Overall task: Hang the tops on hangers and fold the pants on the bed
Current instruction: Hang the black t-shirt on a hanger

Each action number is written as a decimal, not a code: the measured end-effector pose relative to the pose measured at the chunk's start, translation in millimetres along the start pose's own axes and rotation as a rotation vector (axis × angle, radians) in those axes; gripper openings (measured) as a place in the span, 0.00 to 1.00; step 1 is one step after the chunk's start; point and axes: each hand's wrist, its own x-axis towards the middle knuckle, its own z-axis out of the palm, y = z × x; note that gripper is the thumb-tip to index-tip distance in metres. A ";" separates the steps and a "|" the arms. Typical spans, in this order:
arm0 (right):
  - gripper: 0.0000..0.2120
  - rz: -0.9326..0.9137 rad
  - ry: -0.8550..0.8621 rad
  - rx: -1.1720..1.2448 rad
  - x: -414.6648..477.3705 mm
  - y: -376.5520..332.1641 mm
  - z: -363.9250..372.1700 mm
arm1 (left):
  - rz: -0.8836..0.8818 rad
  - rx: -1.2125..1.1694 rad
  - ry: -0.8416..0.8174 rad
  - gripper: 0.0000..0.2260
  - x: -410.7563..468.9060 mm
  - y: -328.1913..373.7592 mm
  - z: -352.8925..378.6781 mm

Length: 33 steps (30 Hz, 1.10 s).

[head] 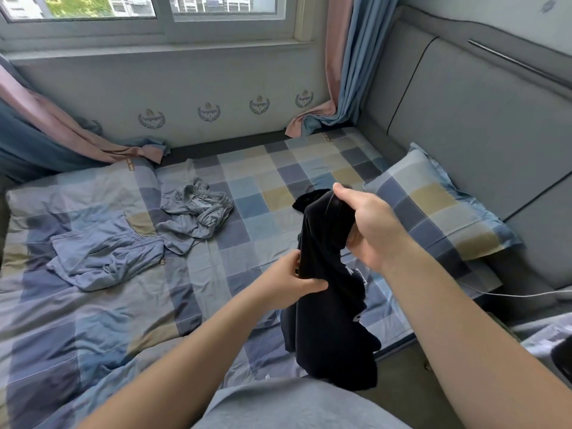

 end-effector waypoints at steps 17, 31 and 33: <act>0.06 -0.065 0.090 -0.197 10.8 8.7 -31.8 | 0.046 0.057 0.486 0.16 -2.4 -26.4 -47.7; 0.13 0.118 -0.321 -0.579 -9.8 106.2 5.3 | 0.110 -0.530 0.543 0.14 -32.8 31.2 -77.0; 0.15 0.102 -0.336 -0.601 -11.2 110.0 11.3 | 0.134 -0.531 0.509 0.15 -36.7 40.5 -74.8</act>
